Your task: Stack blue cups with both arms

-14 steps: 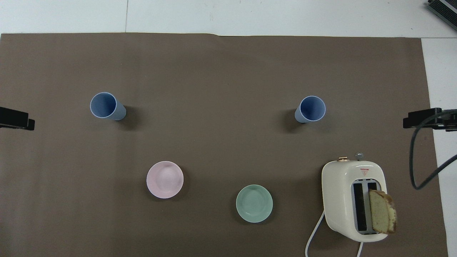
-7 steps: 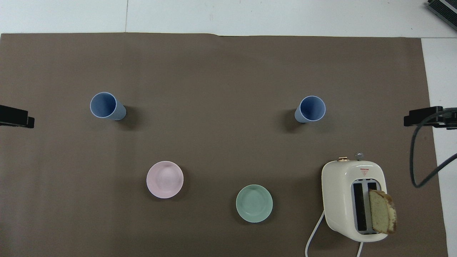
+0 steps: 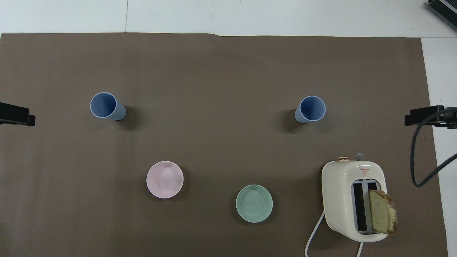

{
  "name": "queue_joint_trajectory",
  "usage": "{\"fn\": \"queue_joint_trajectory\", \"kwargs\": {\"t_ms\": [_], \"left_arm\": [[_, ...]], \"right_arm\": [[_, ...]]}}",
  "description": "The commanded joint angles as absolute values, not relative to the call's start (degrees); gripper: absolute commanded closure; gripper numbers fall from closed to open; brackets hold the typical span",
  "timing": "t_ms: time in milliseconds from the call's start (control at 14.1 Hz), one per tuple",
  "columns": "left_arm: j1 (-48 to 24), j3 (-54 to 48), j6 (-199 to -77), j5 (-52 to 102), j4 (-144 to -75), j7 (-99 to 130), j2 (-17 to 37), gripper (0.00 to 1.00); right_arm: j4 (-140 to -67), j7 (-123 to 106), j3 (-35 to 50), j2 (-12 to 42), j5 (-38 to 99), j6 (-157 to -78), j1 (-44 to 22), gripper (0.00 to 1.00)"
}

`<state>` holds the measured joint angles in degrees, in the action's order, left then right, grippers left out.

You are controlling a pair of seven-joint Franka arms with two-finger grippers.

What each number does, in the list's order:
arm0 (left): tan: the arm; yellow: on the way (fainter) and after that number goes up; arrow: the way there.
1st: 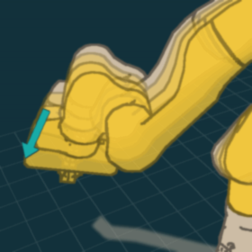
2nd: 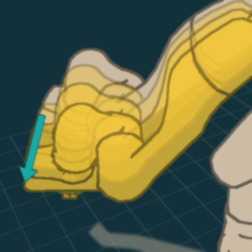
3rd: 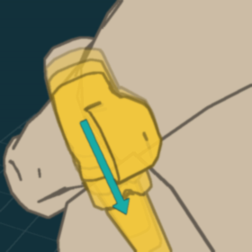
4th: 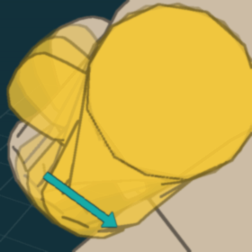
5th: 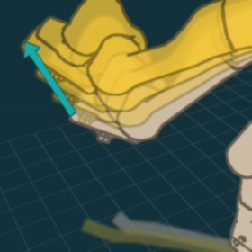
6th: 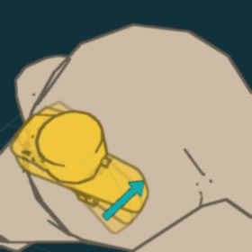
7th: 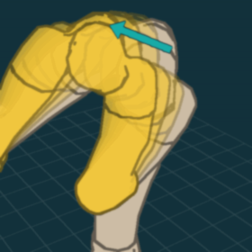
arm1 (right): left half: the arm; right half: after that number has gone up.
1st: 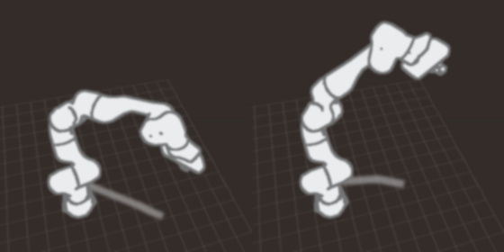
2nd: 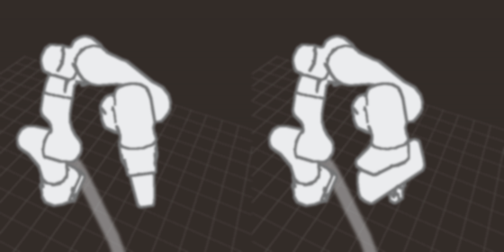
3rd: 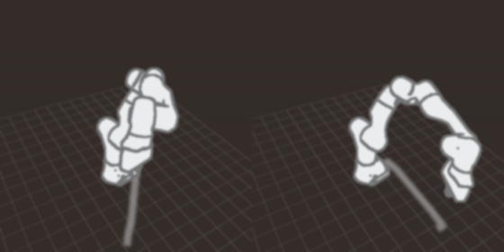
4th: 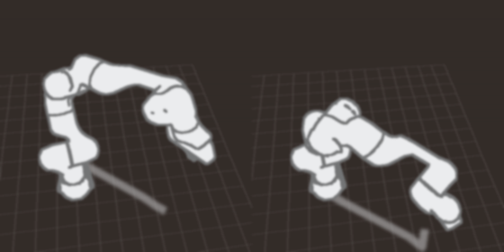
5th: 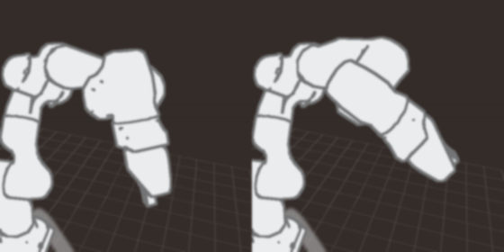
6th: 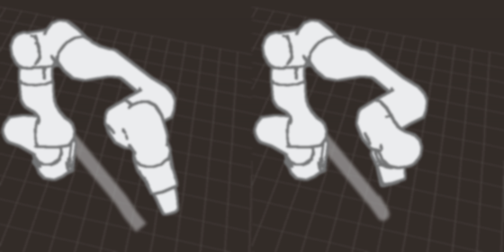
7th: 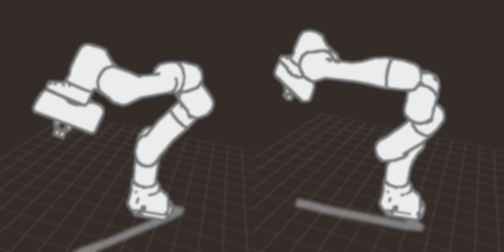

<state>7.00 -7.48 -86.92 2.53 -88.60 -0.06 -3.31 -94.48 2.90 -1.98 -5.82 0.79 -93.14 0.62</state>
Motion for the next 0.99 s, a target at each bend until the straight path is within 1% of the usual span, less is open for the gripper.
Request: {"fn": "queue_joint_trajectory", "kwargs": {"t_ms": [0, 566, 920], "left_arm": [[6.94, -7.21, -88.76, 2.72, -89.3, 1.06, -3.08, 0.0], [7.12, -7.21, -91.32, 2.72, -90.7, 1.23, -2.9, 0.0], [7.21, -7.21, -92.55, 2.72, -90.7, 1.14, -1.76, 0.0]], "right_arm": [[-94.92, 3.52, -1.58, -6.24, 1.05, -93.69, 1.41, 0.0], [-94.75, 3.87, -1.67, -6.06, 0.97, -93.6, 1.41, 0.0], [-94.66, 3.78, -1.49, -6.06, 0.97, -93.52, 1.32, 0.0]]}}
